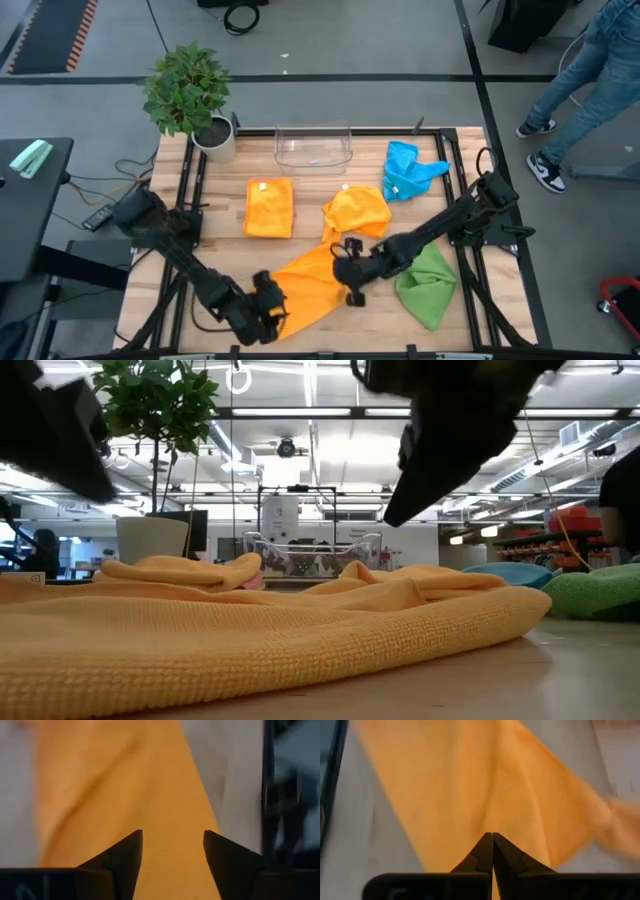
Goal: Fold microfiber towels
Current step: Fold the left orange microfiber cloth
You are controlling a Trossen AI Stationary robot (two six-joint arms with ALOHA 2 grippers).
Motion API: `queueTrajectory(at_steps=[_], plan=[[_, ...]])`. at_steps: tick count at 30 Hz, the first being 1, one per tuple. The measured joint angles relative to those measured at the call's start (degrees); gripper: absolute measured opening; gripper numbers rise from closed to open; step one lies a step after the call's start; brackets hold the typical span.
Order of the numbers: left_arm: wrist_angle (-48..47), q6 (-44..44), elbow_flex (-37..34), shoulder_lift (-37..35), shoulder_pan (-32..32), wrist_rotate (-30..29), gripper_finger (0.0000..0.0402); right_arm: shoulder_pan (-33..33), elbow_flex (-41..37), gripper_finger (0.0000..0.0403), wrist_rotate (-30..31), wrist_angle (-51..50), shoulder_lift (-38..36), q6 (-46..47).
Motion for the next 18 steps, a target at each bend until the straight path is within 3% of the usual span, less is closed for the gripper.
queueTrajectory(at_steps=[3,8,13,18], plan=[[4.66,9.80,-0.05,3.76,-0.36,1.16,0.0206,2.36,-0.02,0.0044,5.33,0.45,0.56,-15.02],[4.10,13.52,-0.05,6.18,0.04,2.56,0.0220,3.64,-0.04,0.0112,12.11,0.19,0.55,-31.46],[4.00,13.93,-0.01,7.63,0.36,5.38,0.0242,2.60,-0.07,0.0162,11.99,0.06,3.62,-37.92],[3.53,13.90,-0.01,7.65,0.53,5.73,0.0247,3.23,-0.07,0.0172,12.53,2.24,7.18,-40.01]])
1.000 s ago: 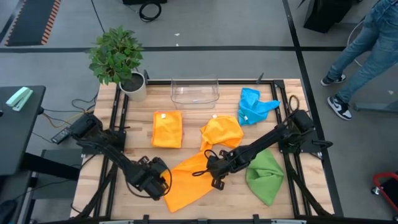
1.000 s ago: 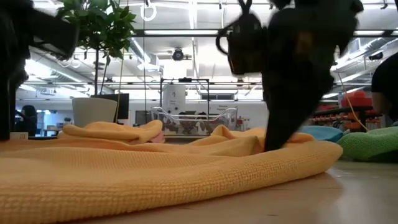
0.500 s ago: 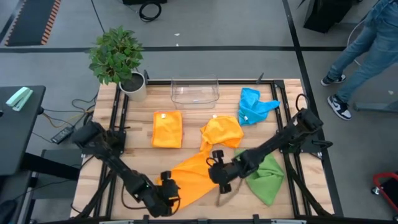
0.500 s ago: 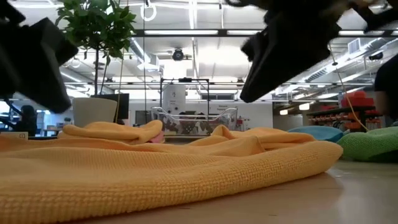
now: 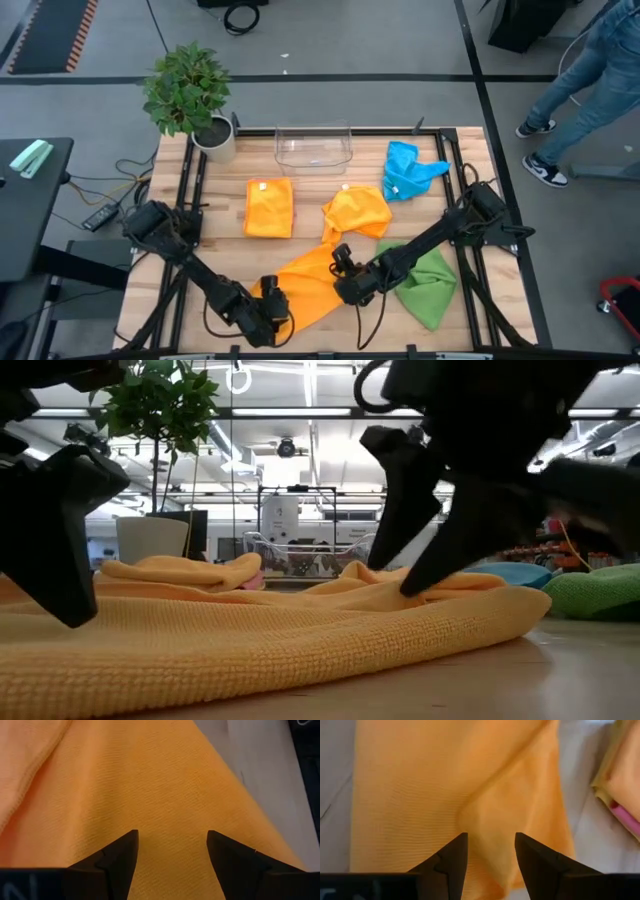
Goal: Fold microfiber towels
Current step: Fold the left orange microfiber cloth
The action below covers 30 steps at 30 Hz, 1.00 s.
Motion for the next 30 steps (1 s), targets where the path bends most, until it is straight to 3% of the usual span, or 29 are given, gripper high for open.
queueTrajectory(at_steps=[4,13,19,24,30], plan=[[-0.28,-0.42,0.00,0.00,0.10,-0.07,0.0243,0.87,0.00,0.0170,1.22,1.30,0.66,-1.28],[-0.37,-0.42,0.00,0.00,0.52,-0.07,0.0229,-0.69,0.09,0.0169,-2.61,1.16,1.71,-2.59],[-0.44,-0.73,0.00,0.00,0.47,-0.06,0.0229,-0.19,0.17,0.0161,-0.64,2.88,3.49,-4.31],[-0.47,-1.96,0.00,-0.02,0.47,-0.07,0.0229,0.19,0.00,0.0115,1.58,3.98,1.91,-2.56],[-0.50,-1.95,0.00,-0.04,0.47,-0.07,0.0228,-0.87,0.07,0.0017,0.74,3.95,1.36,1.89]])
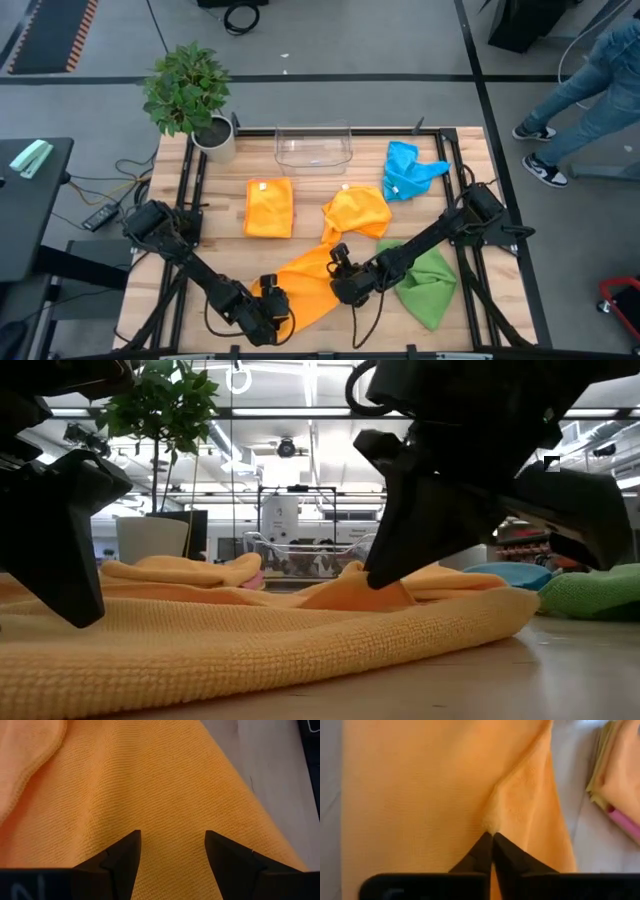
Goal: Fold microfiber towels
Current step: Fold the left orange microfiber cloth
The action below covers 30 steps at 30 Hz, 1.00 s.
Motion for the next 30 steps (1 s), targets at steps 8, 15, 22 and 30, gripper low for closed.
queueTrajectory(at_steps=[8,15,22,30], plan=[[-0.09,-0.03,0.00,-0.02,0.00,2.03,0.0229,-3.71,0.07,0.0007,-2.26,-0.14,-0.54,11.01],[-0.02,-0.24,0.00,-0.04,-0.16,3.39,0.0228,-8.49,0.94,0.0006,-2.30,-2.56,-1.89,19.91],[0.05,-0.46,-0.02,-0.04,-0.17,3.80,0.0229,-11.87,0.92,0.0016,-6.43,-3.62,-1.90,26.47],[-0.26,-0.45,-0.02,-0.04,-0.13,3.82,0.0229,-13.95,1.09,0.0114,-12.21,-9.07,-1.93,30.75]])
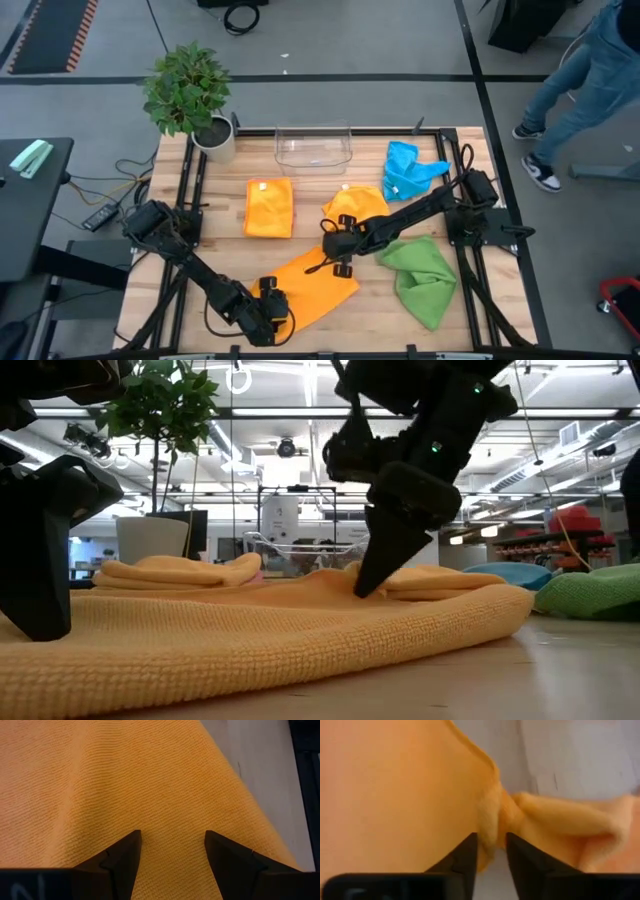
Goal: Fold microfiber towels
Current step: Fold the left orange microfiber cloth
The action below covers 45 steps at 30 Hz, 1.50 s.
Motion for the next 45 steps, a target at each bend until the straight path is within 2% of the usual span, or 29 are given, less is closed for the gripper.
queueTrajectory(at_steps=[4,9,11,13,17,19,24,28,30,37,45], plan=[[0.07,0.01,0.00,0.00,0.00,0.02,0.0229,-0.51,1.82,0.0167,1.33,-4.09,-1.56,2.05],[0.07,0.39,0.00,0.00,-0.20,2.20,0.0229,3.19,1.31,0.0178,5.37,-3.75,-6.63,6.26],[0.05,0.44,0.00,0.00,-0.20,2.35,0.0228,5.67,0.54,0.0171,8.36,-1.86,-6.97,6.92],[0.04,0.44,0.01,0.00,-0.20,2.36,0.0229,7.54,-0.22,0.0148,8.54,0.68,-6.39,6.81],[0.06,0.49,0.00,0.00,0.03,2.40,0.0228,8.14,-0.35,0.0036,5.60,5.71,-2.68,5.25],[0.06,0.50,0.01,0.00,0.07,2.54,0.0229,7.37,-0.42,0.0013,5.65,6.86,-1.67,4.49],[0.08,0.52,0.00,0.00,0.07,2.52,0.0226,3.24,-1.10,0.0004,5.30,6.24,-1.50,4.34],[0.09,0.52,0.02,0.00,0.31,2.54,0.0220,0.50,-1.16,0.0003,-1.72,7.06,-1.50,3.05],[0.19,0.20,0.00,0.00,0.39,2.55,0.0217,1.11,-1.16,0.0002,-2.87,7.56,-1.50,3.69],[0.29,-1.16,0.01,0.00,0.39,1.64,0.0217,4.73,-1.13,0.0001,3.48,8.27,-1.50,2.90],[0.36,-1.39,0.00,0.00,0.39,1.49,0.0209,-3.31,-1.96,0.0000,3.48,7.71,-1.48,-1.75]])
